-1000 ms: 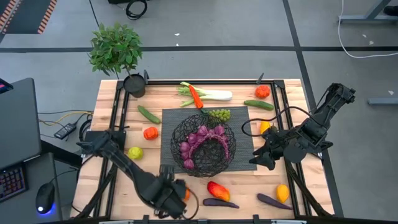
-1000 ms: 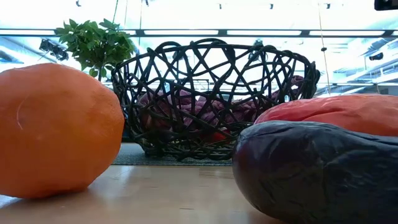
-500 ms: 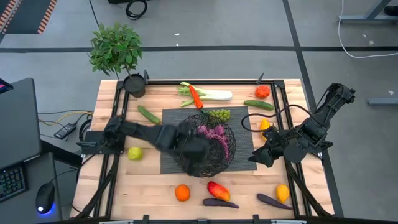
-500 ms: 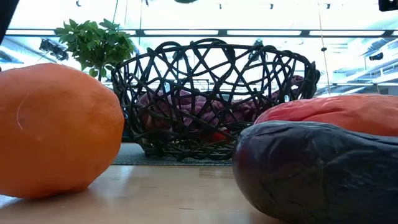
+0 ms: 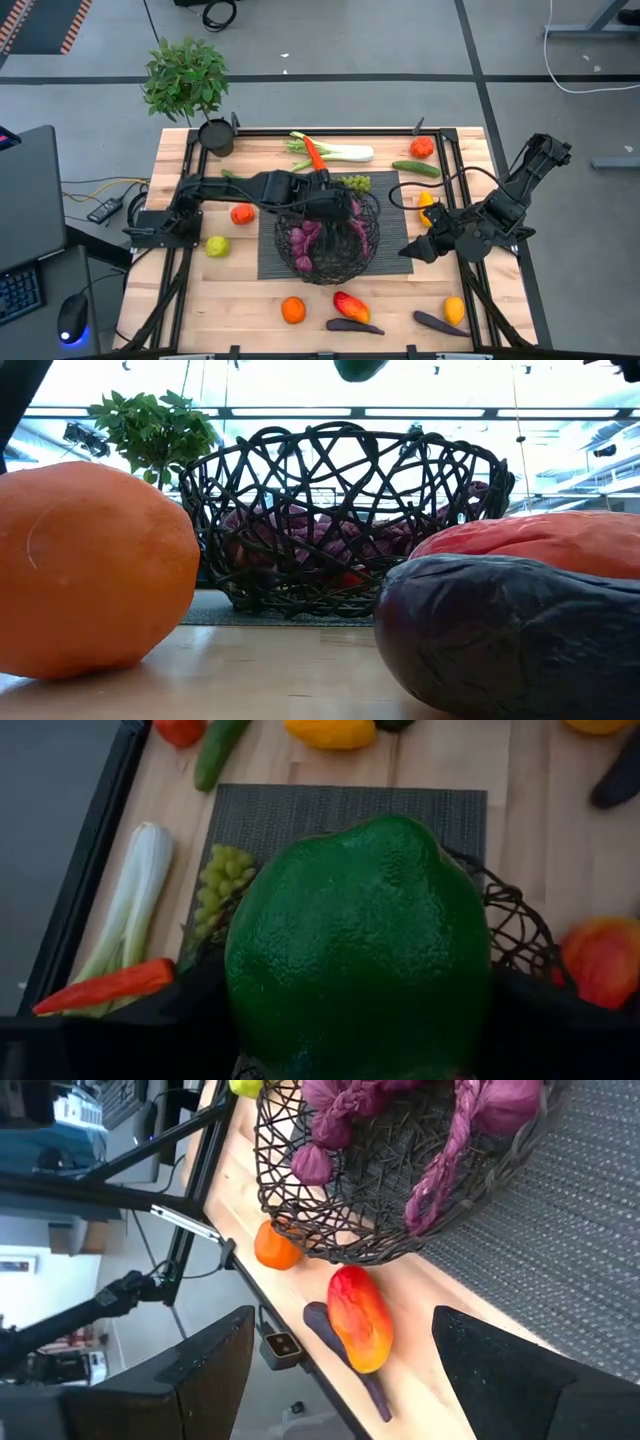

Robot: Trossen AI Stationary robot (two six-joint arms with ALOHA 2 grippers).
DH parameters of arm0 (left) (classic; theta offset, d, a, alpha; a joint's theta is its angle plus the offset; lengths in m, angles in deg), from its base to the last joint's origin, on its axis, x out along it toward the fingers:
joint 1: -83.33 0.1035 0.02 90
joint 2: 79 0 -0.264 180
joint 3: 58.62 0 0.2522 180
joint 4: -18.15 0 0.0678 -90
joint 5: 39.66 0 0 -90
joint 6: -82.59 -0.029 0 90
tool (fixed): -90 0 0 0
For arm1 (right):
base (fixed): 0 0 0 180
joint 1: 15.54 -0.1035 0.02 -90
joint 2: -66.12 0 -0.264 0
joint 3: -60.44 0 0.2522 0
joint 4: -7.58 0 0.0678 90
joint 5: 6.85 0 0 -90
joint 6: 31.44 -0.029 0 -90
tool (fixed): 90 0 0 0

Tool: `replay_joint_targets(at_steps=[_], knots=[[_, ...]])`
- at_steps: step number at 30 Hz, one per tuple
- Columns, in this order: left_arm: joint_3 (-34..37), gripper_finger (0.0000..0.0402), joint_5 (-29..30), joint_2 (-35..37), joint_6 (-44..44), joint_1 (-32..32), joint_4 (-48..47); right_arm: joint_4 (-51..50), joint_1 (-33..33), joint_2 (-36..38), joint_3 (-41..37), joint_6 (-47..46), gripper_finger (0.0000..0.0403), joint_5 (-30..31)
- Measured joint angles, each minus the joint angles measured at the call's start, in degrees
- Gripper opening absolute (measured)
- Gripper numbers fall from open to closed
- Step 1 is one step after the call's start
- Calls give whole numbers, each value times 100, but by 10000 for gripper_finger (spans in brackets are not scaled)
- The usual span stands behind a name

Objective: Build produce basket
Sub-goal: Put the green lime into the black wire basket

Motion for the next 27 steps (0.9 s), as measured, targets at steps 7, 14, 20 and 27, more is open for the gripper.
replay_joint_targets(at_steps=[7,14,20,27], knots=[[0,312,-7,2,-200,93,-41,6,0,0,0,-125,312,12],[0,314,-4,-2,-661,99,-177,17,0,-119,0,-232,312,12],[2,314,1,-8,-1202,40,-335,35,0,-303,0,-185,312,-328],[4,314,82,-9,-521,-19,-335,35,0,-382,0,22,312,-439]])
